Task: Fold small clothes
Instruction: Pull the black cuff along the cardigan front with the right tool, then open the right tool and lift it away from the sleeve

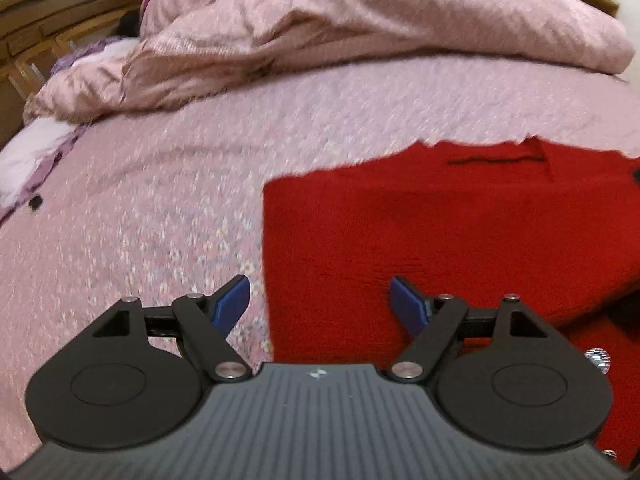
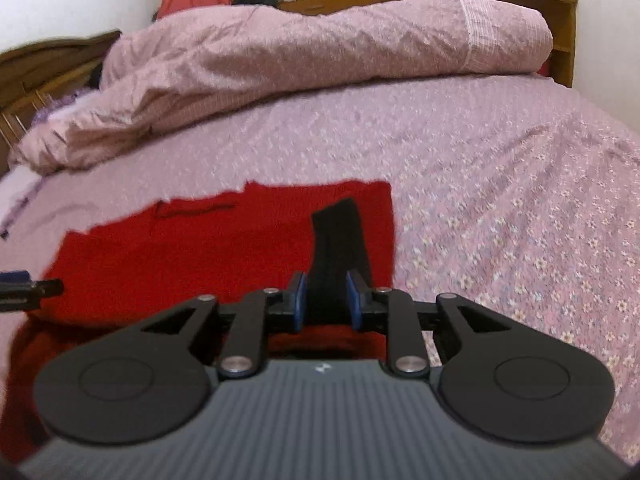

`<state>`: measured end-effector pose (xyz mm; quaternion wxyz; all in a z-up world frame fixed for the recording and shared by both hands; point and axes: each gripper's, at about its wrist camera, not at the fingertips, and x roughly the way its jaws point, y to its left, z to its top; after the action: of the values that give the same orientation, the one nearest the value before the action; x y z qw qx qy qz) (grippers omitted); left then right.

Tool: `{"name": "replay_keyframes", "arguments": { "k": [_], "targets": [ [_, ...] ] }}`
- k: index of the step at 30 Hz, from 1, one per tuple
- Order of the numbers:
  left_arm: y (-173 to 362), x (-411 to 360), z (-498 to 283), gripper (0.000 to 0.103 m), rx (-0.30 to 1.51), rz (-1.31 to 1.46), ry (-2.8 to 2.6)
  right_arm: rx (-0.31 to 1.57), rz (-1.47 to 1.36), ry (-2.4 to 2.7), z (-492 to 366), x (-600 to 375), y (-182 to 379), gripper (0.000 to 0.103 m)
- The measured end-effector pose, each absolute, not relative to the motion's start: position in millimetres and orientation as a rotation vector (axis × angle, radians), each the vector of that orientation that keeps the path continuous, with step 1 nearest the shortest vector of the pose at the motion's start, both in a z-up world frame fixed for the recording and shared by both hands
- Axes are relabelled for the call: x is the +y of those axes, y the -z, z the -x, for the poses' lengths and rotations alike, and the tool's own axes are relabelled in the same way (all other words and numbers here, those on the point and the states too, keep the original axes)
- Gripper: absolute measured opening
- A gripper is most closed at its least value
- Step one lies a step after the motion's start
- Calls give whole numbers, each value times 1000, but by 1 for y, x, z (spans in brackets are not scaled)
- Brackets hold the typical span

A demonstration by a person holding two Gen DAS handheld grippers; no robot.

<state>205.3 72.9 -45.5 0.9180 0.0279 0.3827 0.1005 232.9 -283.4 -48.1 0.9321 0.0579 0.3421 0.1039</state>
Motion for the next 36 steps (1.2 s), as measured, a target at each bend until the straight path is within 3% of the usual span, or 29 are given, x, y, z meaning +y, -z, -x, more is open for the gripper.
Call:
{"name": "replay_keyframes", "arguments": {
  "k": [8,14,17,21,36],
  "targets": [
    [48,79,-200,82,766,-24,-213,692,-88,-200,-235,-277,70,23],
    [27,83,-180,82,751,-28,-204,680,-154,-182,-225,-282,55,24],
    [18,87,-163,82,759,-4,-206,678,-181,-188,-210,-289,46,27],
    [10,92,-138,82,780,33,-207,673,-194,-193,-188,-293,37,38],
    [-8,97,-30,82,771,73,-199,665,-191,-192,-104,-305,4,39]
  ]
}}
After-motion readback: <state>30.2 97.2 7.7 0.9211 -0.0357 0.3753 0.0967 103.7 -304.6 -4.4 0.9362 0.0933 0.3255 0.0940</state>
